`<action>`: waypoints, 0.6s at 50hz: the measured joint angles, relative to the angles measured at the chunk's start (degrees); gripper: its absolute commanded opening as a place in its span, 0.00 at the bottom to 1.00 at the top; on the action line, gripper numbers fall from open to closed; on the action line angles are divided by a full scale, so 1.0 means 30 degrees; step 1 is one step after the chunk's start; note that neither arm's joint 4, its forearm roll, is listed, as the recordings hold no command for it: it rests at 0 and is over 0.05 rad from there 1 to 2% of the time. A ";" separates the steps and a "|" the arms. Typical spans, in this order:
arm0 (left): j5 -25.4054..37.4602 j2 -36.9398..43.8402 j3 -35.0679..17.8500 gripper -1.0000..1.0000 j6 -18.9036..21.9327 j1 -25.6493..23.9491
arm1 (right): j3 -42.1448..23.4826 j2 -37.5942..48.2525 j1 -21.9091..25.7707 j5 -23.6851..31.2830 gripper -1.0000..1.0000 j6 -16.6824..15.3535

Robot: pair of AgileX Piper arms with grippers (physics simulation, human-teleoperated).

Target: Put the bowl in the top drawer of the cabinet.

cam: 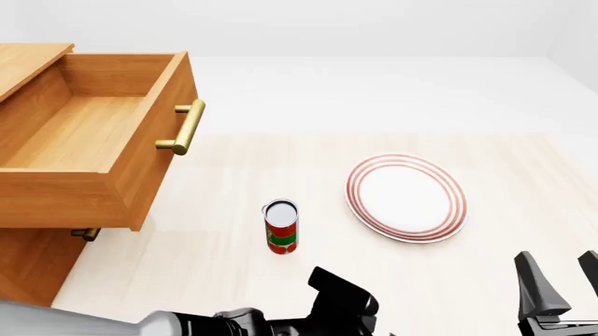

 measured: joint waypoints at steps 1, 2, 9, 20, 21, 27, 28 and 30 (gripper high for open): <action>-0.0001 0.0048 -0.0036 1.00 -0.0013 -0.0027 | 0.0000 0.0000 0.0000 0.0000 1.00 0.0001; -0.0004 0.0104 -0.0078 1.00 -0.0028 -0.0058 | -0.0001 0.0001 0.0000 0.0000 1.00 0.0001; -0.0029 0.0486 -0.0365 1.00 -0.0163 -0.0295 | -0.0003 0.0002 0.0001 0.0001 1.00 0.0000; -0.0216 0.1118 -0.0748 1.00 -0.0405 -0.0662 | -0.0004 0.0002 0.0001 -0.0001 1.00 0.0001; -0.0245 0.1179 -0.0774 1.00 -0.0429 -0.0688 | -0.0004 0.0002 0.0001 0.0000 1.00 0.0000; -0.0446 0.1563 -0.0916 1.00 -0.0600 -0.0843 | -0.0004 0.0003 -0.0001 0.0000 1.00 0.0001; -0.0486 0.1628 -0.0937 1.00 -0.0629 -0.0866 | -0.0004 0.0003 0.0000 0.0000 1.00 0.0000; -0.0566 0.1760 -0.0975 1.00 -0.0693 -0.0909 | -0.0004 0.0003 0.0000 0.0000 1.00 0.0001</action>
